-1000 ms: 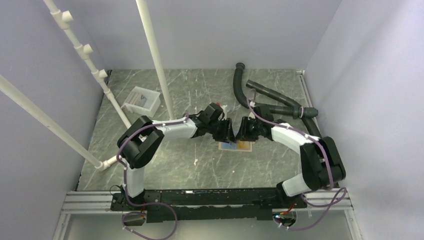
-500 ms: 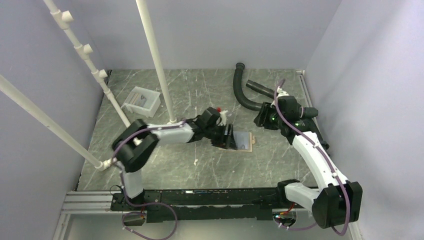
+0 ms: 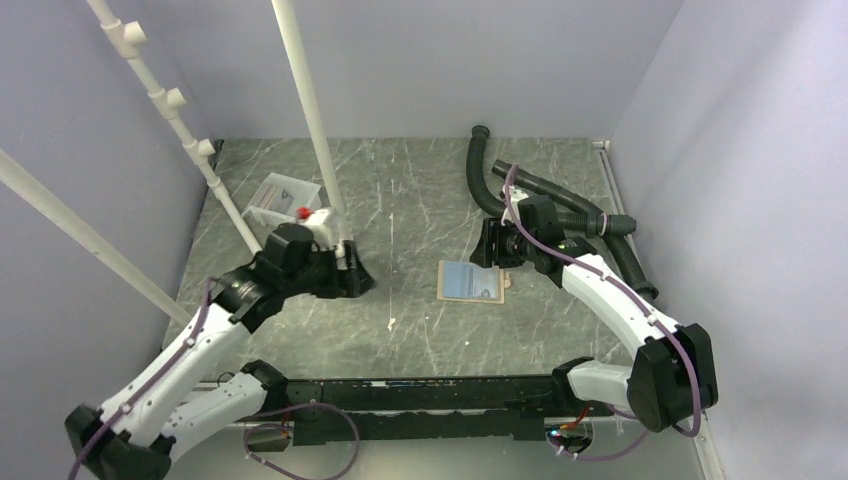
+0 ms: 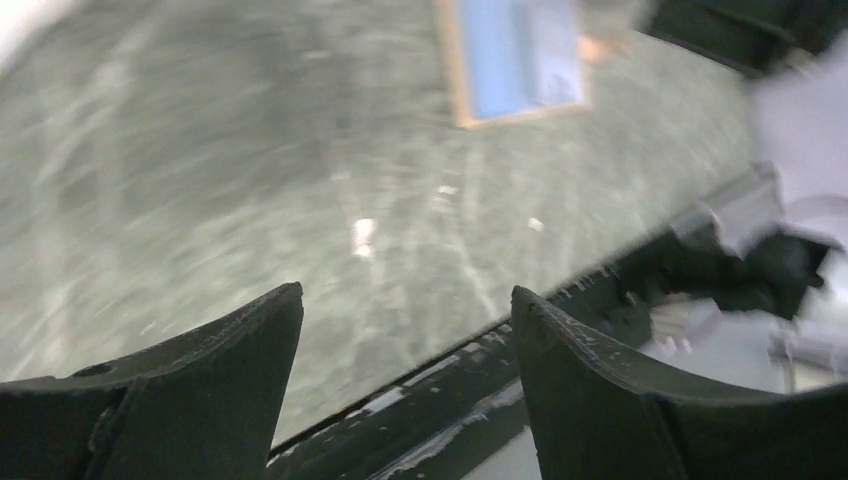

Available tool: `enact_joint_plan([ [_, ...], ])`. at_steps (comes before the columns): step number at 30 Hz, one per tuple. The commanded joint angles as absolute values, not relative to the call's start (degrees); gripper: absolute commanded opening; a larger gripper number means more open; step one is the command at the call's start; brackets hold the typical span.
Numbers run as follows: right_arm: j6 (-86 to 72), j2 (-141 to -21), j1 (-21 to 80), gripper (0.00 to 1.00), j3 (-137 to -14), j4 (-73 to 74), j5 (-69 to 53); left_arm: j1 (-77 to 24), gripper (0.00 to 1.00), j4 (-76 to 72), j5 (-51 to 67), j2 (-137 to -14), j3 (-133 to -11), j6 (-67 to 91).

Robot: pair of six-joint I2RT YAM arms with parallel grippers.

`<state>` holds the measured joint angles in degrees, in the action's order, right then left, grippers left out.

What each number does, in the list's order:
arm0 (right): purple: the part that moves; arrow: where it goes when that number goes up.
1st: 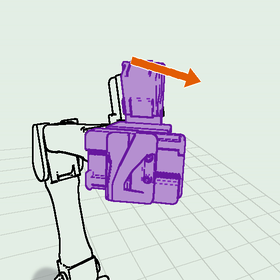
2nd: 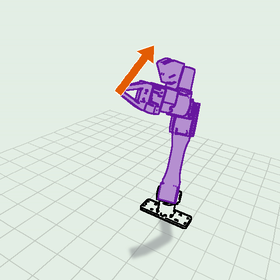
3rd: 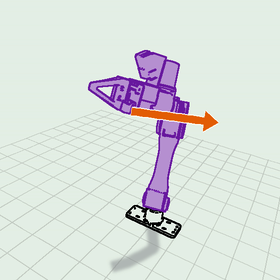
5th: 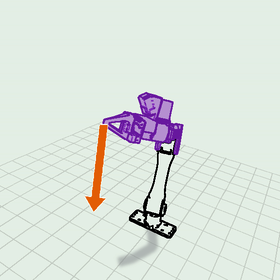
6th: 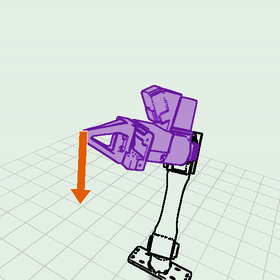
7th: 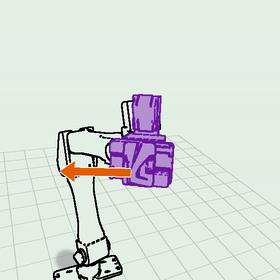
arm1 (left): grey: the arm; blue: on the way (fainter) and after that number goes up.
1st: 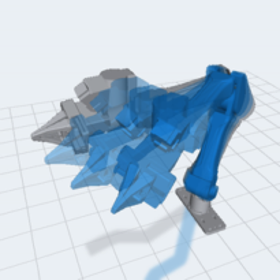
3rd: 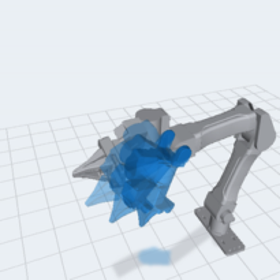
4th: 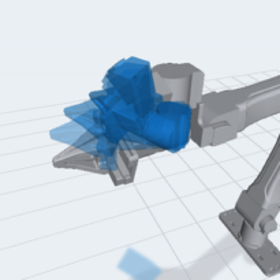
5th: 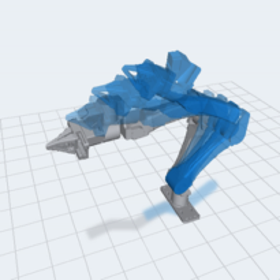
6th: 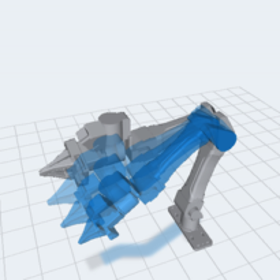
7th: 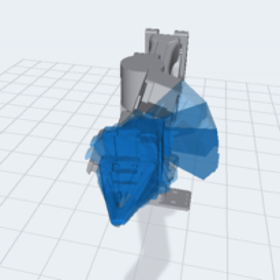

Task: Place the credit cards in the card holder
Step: Pick up the credit card from the storage box.

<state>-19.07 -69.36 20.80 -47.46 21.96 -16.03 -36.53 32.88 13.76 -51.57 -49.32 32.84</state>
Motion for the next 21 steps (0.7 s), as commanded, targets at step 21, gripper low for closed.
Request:
enact_joint_plan([
  [21, -16.8, -66.2, 29.9, 0.58, -45.6, 16.6, -13.5, -3.0, 0.99, 47.6, -14.0, -98.7, -96.8, 7.8],
])
